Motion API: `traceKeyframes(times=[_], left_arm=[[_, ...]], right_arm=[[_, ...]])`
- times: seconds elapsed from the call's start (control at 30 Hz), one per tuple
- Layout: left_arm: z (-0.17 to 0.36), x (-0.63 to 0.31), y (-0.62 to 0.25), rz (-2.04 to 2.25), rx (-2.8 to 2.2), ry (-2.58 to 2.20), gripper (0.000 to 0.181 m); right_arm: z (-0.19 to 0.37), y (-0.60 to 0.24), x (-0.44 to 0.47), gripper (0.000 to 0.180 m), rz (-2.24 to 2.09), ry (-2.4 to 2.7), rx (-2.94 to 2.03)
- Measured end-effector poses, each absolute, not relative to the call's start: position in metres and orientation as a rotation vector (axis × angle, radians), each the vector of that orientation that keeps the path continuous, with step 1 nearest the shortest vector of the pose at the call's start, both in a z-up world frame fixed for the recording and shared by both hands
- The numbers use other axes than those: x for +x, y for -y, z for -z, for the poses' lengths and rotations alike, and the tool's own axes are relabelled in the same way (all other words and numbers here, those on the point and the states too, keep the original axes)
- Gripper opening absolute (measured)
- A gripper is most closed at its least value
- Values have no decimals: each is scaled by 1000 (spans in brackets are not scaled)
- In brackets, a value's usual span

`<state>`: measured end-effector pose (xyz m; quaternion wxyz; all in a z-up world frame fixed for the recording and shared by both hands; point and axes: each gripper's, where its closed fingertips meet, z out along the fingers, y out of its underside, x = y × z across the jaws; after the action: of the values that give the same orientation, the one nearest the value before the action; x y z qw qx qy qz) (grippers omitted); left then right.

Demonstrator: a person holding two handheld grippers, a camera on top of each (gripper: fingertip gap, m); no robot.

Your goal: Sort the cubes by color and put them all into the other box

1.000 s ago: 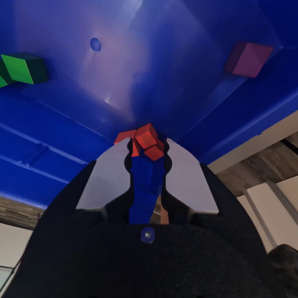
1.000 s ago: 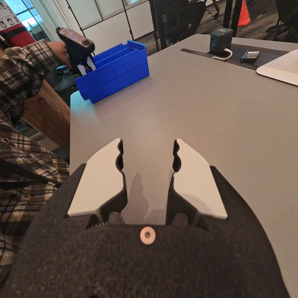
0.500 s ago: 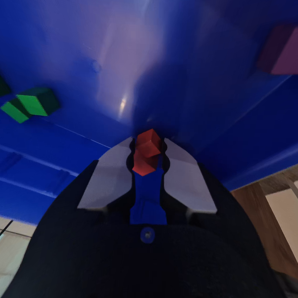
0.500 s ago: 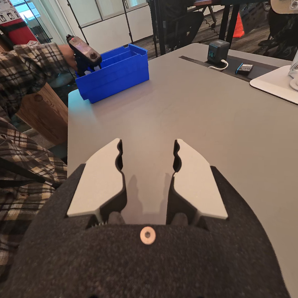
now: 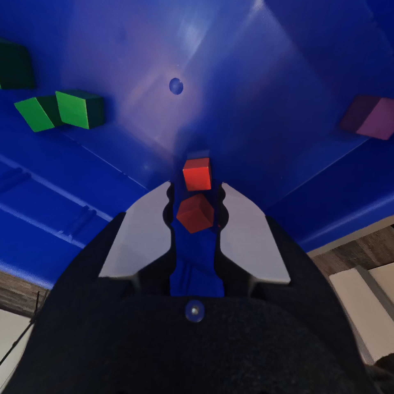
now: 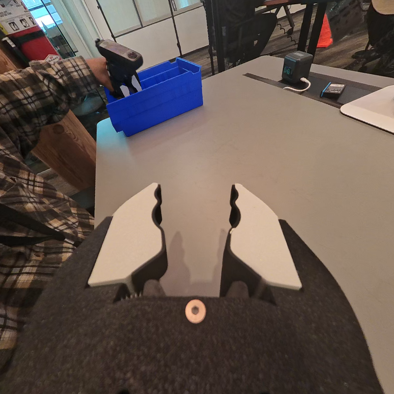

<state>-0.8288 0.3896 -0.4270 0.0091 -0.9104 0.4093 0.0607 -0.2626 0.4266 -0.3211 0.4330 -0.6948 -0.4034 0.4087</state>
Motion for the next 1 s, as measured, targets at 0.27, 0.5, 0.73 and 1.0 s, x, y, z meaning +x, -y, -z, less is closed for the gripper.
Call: traceKeyframes(times=[0.27,0.5,0.73,1.0], left_arm=[[434,-823,-390,-126,-2985,-1153,33],[411,-816,-410,-187,-2894,-1104,23],[265,-623,-472,103,-1951,-1151,22],[234,-376,-442,487,-1263,-1281,22]], right_arm=[[319,-423,-259,62,-1013,1001,-1723],[316,-418,-249,61,-1029,967,-1732],[291,-425,-284,60,-1515,753,-1717],[246,-430,-322,60,-2251,472,-1610]])
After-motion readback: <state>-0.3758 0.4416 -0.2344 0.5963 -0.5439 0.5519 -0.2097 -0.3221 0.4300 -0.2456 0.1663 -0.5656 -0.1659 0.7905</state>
